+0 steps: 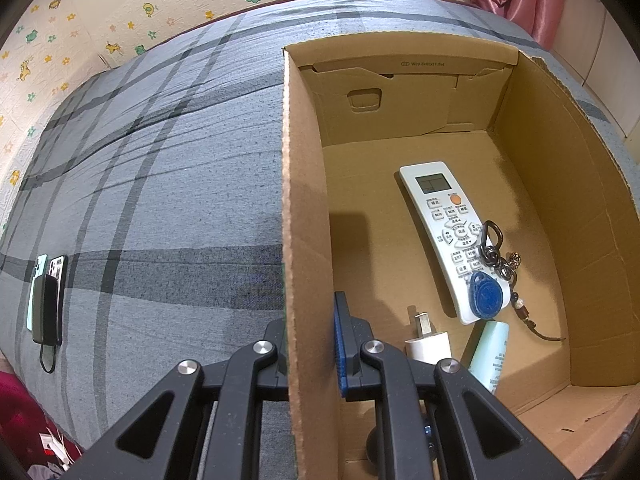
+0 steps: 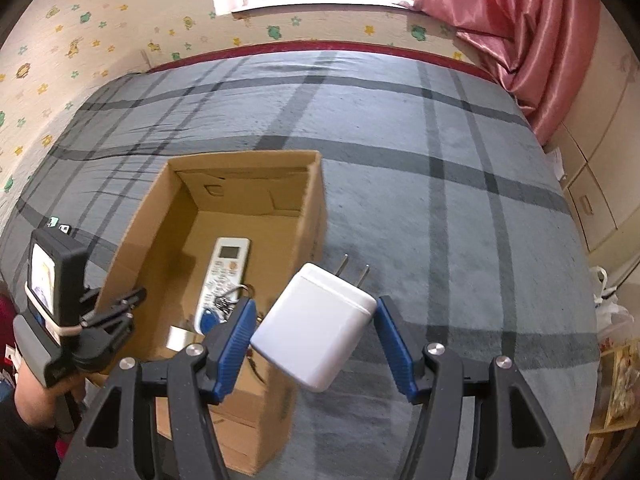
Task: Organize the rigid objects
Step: 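Lift the white square adapter with the right gripper and carry it into the box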
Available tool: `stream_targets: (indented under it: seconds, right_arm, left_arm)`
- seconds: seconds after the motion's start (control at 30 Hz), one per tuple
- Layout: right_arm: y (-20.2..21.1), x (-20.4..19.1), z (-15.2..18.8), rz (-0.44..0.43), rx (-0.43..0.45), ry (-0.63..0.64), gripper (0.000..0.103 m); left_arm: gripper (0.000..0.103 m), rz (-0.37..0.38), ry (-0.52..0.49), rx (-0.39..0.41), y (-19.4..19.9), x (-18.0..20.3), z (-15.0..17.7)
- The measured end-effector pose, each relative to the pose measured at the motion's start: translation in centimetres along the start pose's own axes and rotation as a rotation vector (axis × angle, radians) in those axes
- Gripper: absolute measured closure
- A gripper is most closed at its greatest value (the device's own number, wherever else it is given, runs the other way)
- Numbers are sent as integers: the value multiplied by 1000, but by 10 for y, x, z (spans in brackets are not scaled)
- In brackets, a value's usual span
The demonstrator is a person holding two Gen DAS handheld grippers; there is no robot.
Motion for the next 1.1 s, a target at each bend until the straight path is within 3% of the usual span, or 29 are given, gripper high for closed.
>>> stream_targets:
  seconds: [0.5,1.1]
  right_arm:
    - [-35,-52,-22,-67,-33,54,38]
    - [-108,-79,-5,-98,-161,52,38]
  left_arm:
    - [89,3,3,-1,0,0,0]
    - [89,4,2,0,-1,0,0]
Point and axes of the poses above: each gripper's, at about its wrist camera, not at the fingertips, and y roughly against the way its jaws point, x to its right, z to its underside, the point moved 5 cm from there along -y, roughly the way its jaws point, and after that the axes turned 8 degrees about -z, right-handed, at the moved point
